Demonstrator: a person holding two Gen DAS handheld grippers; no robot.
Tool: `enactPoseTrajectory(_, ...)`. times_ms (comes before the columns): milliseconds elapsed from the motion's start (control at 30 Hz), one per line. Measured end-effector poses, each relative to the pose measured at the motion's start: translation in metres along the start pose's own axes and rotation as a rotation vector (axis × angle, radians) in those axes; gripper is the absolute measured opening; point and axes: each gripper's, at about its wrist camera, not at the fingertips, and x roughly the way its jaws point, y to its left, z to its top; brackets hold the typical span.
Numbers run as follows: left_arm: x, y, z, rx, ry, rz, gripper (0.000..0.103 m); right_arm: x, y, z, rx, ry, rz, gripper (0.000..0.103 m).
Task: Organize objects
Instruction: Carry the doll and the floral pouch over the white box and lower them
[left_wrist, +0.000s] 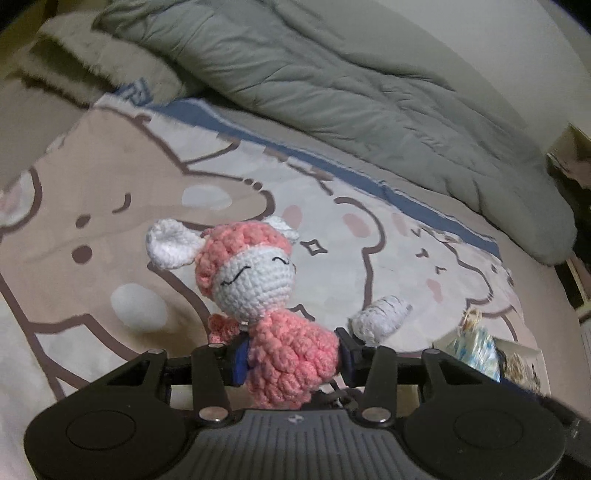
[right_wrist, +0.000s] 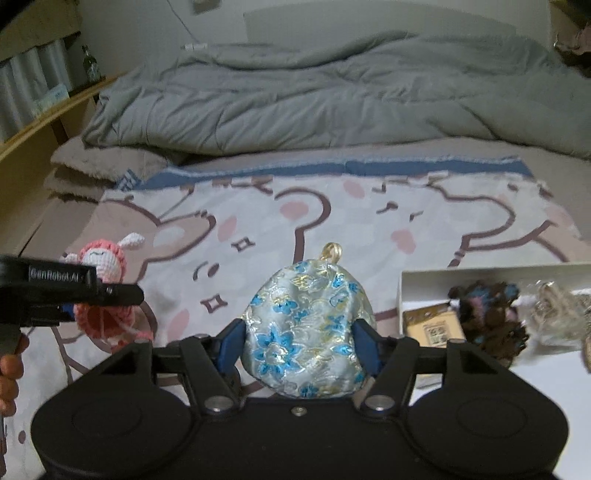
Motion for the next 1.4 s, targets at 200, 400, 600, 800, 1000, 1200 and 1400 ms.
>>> enactPoseTrajectory(200,-0.033,-0.003,-0.007,0.064,-0.034,-0.014,0.047,-0.031,-0.001,0.005,0.006,-0.068,-0.003,0.064)
enactPoseTrajectory(400,-0.059,-0.010,-0.014,0.118,-0.063,-0.041,0.047,-0.055,0.001,0.006,-0.021,-0.113,-0.016,0.064)
enactPoseTrajectory(600,-0.078,-0.021,-0.020,0.183,-0.096,-0.057,0.047,-0.080,0.000,0.008,-0.057,-0.152,-0.030,0.064)
enactPoseTrajectory(800,-0.092,-0.030,-0.025,0.223,-0.124,-0.069,0.047,-0.103,-0.003,0.007,-0.070,-0.183,-0.031,0.064)
enactPoseTrajectory(1000,-0.098,-0.034,-0.026,0.252,-0.140,-0.085,0.047,-0.113,-0.008,0.006,-0.056,-0.206,-0.028,0.064)
enactPoseTrajectory(1200,-0.094,-0.035,-0.028,0.257,-0.130,-0.090,0.047,-0.116,-0.014,0.001,-0.023,-0.220,-0.019,0.064)
enactPoseTrajectory(1400,-0.091,-0.046,-0.028,0.276,-0.132,-0.085,0.047,-0.117,-0.020,-0.004,-0.034,-0.212,-0.020,0.064)
